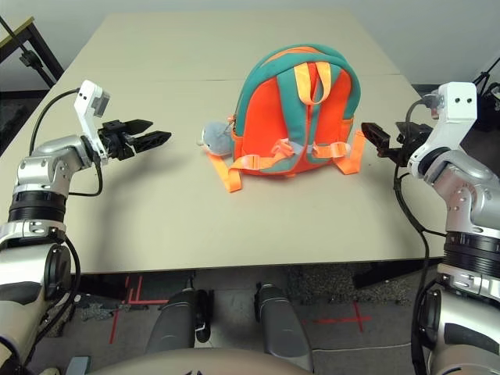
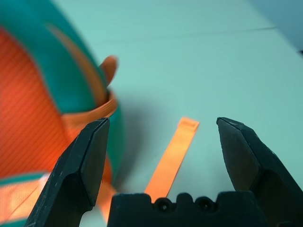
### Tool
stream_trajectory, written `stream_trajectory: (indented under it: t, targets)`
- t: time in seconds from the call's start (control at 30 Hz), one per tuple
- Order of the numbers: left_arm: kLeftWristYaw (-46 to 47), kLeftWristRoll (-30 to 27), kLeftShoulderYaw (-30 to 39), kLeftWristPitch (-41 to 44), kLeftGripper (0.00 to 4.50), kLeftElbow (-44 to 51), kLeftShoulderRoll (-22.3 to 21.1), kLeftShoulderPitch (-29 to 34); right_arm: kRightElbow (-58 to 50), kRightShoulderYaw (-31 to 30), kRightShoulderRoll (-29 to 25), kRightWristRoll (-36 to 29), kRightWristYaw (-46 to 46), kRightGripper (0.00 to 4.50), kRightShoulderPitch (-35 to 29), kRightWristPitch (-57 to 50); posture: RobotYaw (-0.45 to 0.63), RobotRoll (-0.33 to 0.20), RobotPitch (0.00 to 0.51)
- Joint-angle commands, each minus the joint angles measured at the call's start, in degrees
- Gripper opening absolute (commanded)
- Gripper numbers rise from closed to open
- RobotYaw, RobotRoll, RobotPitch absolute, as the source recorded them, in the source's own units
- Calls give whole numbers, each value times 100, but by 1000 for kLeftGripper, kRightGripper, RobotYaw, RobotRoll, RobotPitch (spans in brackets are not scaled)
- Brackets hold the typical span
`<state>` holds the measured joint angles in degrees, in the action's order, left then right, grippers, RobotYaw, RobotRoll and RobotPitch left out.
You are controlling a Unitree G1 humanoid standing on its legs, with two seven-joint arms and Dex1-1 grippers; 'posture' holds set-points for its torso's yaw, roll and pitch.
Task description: Put the pencil case into the backpack and zip it.
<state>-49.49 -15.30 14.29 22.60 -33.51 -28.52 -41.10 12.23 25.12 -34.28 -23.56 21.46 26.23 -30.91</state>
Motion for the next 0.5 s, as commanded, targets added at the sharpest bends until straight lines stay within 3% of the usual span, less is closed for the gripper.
stream_trajectory:
  t: [0.03,0.5]
  targets:
    - [680,-115,369,-621,4500,57,132,242,382,192,225,161,-361,4473,-16,684,-130,0,138]
    - [2158,-195,1140,-2164,4500,-687,107,713,1846,258,552,368,-782,4473,66,2567,-93,0,152]
